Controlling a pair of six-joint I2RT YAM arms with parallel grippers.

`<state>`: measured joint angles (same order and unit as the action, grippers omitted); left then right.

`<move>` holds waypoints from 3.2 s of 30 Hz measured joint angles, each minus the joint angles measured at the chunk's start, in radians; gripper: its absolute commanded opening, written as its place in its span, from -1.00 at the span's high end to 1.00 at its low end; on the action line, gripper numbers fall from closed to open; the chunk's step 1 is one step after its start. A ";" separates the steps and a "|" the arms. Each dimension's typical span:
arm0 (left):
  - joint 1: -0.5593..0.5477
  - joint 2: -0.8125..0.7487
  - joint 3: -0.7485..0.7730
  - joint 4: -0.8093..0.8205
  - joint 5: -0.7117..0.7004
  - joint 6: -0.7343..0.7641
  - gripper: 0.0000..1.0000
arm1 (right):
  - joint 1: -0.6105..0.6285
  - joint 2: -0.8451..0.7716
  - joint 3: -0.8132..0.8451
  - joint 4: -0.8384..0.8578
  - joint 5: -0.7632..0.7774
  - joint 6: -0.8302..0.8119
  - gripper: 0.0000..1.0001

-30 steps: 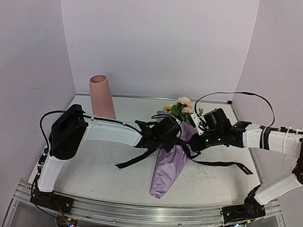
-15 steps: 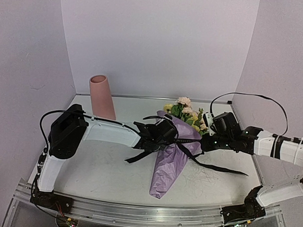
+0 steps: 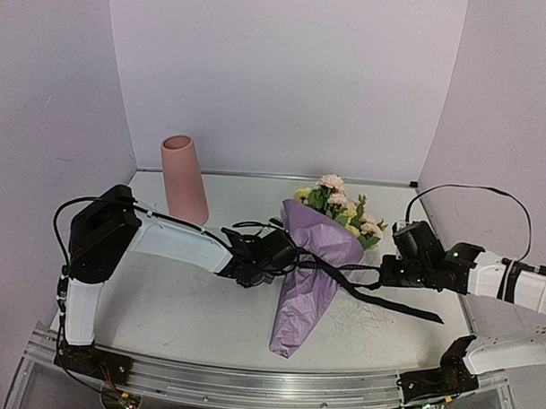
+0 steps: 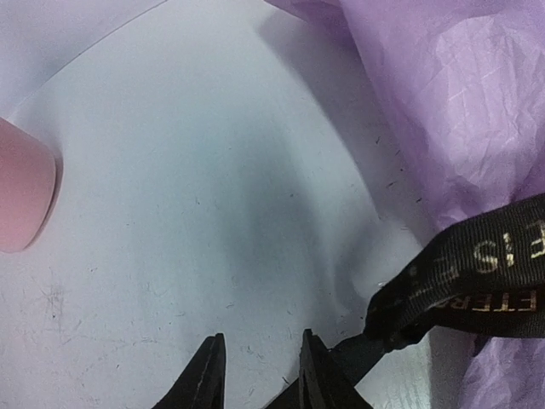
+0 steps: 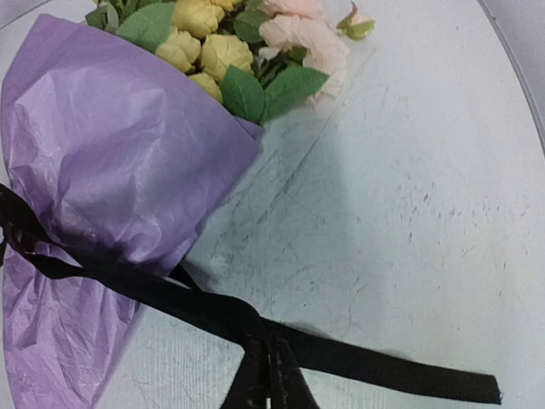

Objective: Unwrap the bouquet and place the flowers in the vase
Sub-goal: Untie the ribbon from the wrapping paper.

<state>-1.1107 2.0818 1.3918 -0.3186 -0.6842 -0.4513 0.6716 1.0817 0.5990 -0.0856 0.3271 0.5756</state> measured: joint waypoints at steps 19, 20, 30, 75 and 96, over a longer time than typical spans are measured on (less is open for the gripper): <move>-0.001 -0.060 -0.013 0.007 0.069 -0.016 0.23 | 0.000 0.063 0.097 0.039 -0.307 -0.218 0.09; -0.001 -0.066 -0.014 0.012 0.074 -0.014 0.23 | 0.001 0.097 0.118 0.041 -0.327 -0.232 0.15; -0.001 -0.162 -0.104 0.073 0.101 0.012 0.20 | 0.040 0.350 0.266 0.088 -0.431 -0.296 0.27; -0.001 -0.208 -0.136 0.101 0.110 0.062 0.21 | 0.085 0.269 0.379 0.101 -0.245 -0.322 1.00; -0.002 -0.176 -0.050 0.111 0.212 0.070 0.18 | -0.190 -0.041 0.218 -0.082 0.377 -0.057 -0.88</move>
<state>-1.1122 1.9053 1.3423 -0.2075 -0.4726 -0.3813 0.4815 1.0405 0.8175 -0.1673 0.7038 0.5182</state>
